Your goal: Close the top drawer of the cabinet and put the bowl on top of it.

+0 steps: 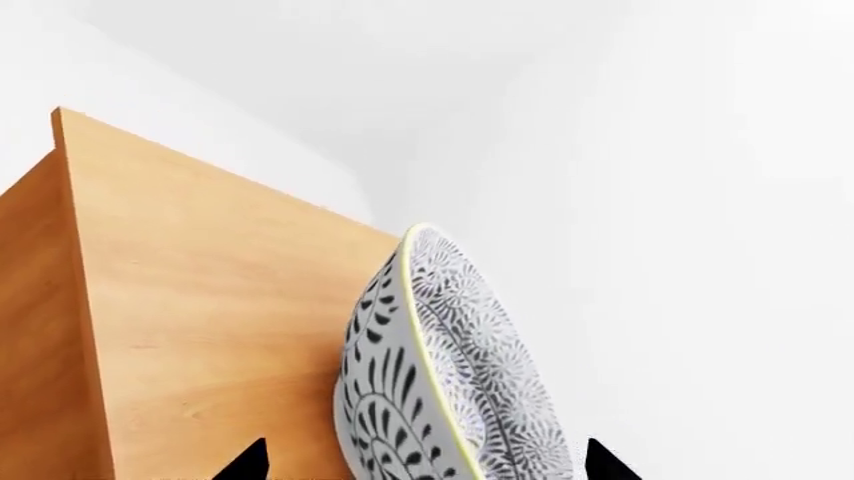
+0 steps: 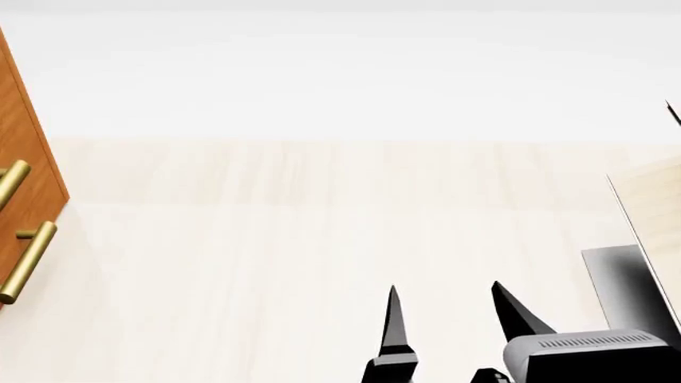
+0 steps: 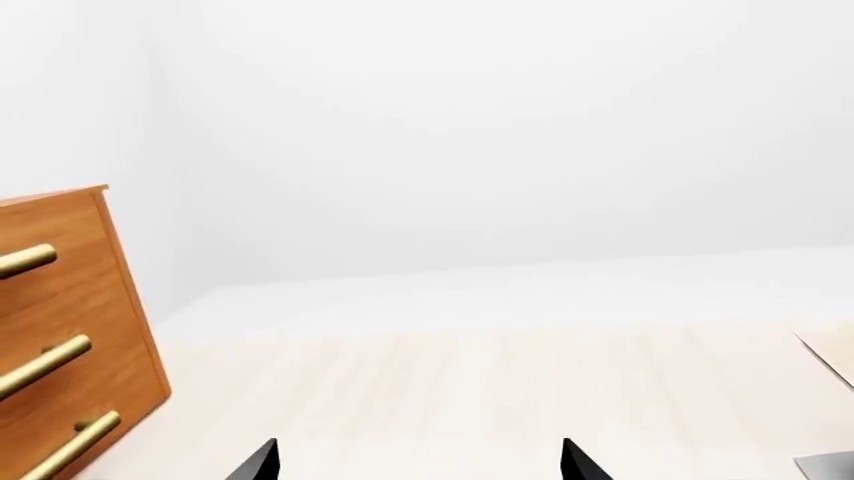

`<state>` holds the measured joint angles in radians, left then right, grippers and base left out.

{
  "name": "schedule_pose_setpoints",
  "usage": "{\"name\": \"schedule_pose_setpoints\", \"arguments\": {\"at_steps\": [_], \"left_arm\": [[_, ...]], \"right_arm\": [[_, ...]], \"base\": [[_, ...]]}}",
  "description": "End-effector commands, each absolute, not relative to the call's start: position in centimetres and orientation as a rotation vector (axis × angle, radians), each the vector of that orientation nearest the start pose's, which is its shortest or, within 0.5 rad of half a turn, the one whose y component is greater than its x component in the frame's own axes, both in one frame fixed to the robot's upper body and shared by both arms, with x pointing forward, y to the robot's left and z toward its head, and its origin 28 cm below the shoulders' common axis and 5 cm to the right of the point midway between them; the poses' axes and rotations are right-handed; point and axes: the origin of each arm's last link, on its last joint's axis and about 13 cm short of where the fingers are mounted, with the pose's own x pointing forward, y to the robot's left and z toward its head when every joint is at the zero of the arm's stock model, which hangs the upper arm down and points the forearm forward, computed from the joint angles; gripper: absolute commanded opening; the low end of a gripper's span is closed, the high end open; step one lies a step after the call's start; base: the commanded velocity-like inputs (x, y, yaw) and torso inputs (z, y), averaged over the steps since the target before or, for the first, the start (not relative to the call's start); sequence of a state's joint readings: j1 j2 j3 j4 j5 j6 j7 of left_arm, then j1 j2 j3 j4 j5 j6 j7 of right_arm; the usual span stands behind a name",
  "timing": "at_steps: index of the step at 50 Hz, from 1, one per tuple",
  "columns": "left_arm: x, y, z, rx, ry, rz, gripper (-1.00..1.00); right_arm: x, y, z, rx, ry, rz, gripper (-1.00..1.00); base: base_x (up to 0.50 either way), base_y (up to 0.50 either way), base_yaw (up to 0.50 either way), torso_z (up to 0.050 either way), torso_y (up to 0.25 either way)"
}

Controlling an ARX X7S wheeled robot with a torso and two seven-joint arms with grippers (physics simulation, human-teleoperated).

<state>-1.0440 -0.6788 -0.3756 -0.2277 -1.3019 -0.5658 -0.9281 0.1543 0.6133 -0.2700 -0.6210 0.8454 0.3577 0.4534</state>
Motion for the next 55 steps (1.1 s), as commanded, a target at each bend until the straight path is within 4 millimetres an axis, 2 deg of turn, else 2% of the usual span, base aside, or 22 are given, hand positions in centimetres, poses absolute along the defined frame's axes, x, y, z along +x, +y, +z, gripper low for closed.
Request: {"name": "schedule_pose_setpoints", "arguments": {"at_steps": [1, 38, 55], "left_arm": [[26.9, 39.7, 33.1, -0.938, -0.281, 0.62, 1.0], [20.4, 37.3, 33.0, -0.867, -0.426, 0.553, 1.0], [17.3, 35.4, 32.7, -0.861, -0.513, 0.496, 1.0]], "right_arm": [[19.5, -11.7, 13.9, 0.156, -0.058, 0.213, 1.0], [19.3, -11.7, 13.6, 0.161, -0.057, 0.215, 1.0], [19.3, -11.7, 13.7, 0.163, -0.054, 0.214, 1.0]], "base": [[0.0, 0.0, 0.0, 0.0, 0.0], [0.0, 0.0, 0.0, 0.0, 0.0], [0.0, 0.0, 0.0, 0.0, 0.0]]}}
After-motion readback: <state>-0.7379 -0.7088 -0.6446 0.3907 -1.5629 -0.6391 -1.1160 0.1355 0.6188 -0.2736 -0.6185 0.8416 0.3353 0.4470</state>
